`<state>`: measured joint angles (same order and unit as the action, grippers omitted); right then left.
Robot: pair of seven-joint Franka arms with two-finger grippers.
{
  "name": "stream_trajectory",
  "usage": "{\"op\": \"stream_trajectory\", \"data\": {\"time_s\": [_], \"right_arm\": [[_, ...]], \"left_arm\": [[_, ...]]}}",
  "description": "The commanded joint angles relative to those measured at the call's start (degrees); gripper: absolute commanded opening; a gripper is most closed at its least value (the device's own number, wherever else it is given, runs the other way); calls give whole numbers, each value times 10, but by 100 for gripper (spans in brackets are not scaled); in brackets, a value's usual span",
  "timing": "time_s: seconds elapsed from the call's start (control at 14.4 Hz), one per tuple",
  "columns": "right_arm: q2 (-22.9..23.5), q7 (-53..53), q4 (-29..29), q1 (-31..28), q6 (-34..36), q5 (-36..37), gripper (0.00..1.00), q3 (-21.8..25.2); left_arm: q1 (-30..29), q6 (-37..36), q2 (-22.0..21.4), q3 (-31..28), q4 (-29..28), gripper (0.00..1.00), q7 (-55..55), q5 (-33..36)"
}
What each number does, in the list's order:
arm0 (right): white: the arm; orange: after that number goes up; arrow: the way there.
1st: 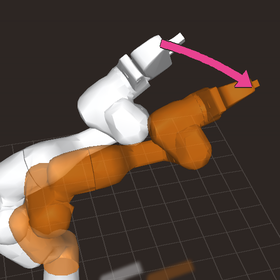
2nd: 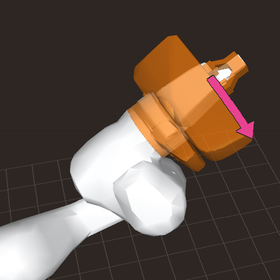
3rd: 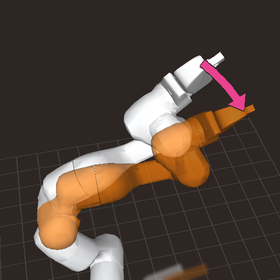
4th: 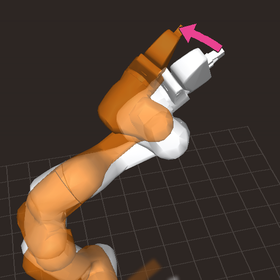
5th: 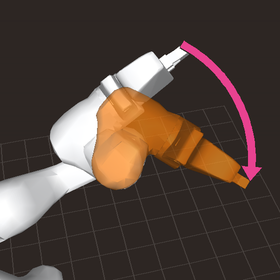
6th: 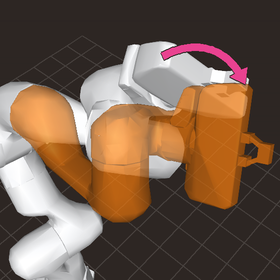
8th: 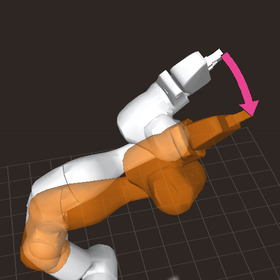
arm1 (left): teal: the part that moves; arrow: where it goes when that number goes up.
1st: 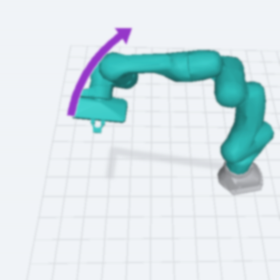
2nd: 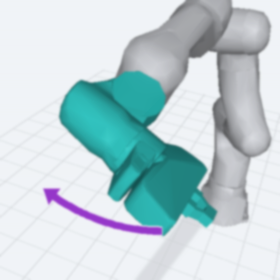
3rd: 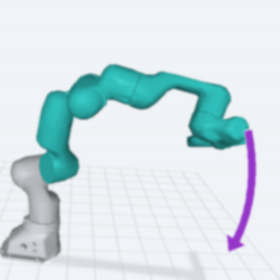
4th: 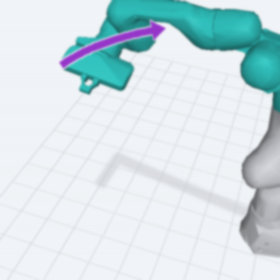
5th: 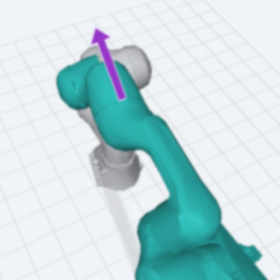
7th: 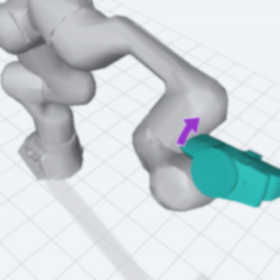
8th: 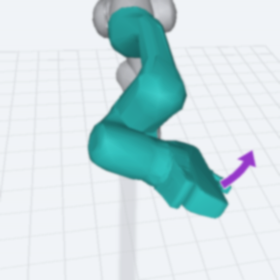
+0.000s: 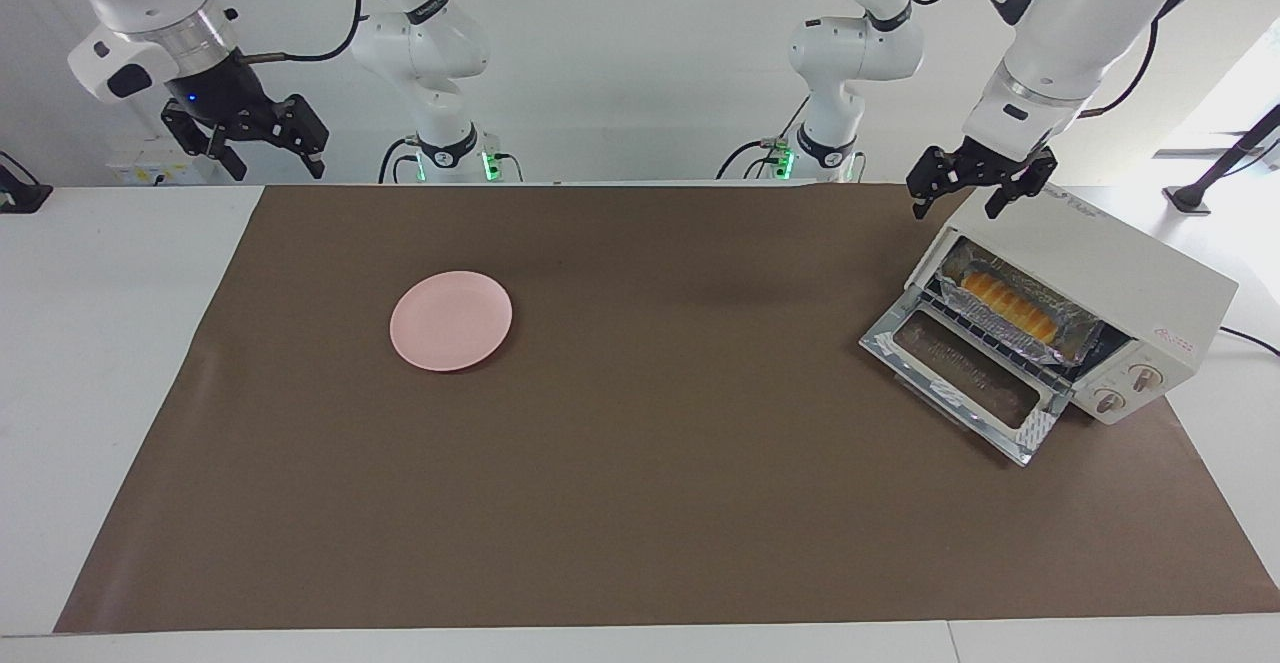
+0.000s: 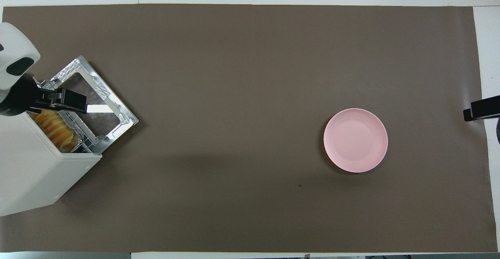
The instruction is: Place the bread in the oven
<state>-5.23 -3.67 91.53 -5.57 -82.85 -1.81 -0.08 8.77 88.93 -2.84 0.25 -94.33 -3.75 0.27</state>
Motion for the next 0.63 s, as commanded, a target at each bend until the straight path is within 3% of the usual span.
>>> {"op": "stream_trajectory", "data": {"time_s": [0.0, 0.56], "right_arm": [[-8, -15, 7, 0, 7, 0, 100, 2], [-8, -15, 7, 0, 7, 0, 100, 2]], "left_arm": [[-7, 1, -18, 5, -17, 100, 7, 9], [-6, 11, -11, 4, -9, 100, -8, -4]]}}
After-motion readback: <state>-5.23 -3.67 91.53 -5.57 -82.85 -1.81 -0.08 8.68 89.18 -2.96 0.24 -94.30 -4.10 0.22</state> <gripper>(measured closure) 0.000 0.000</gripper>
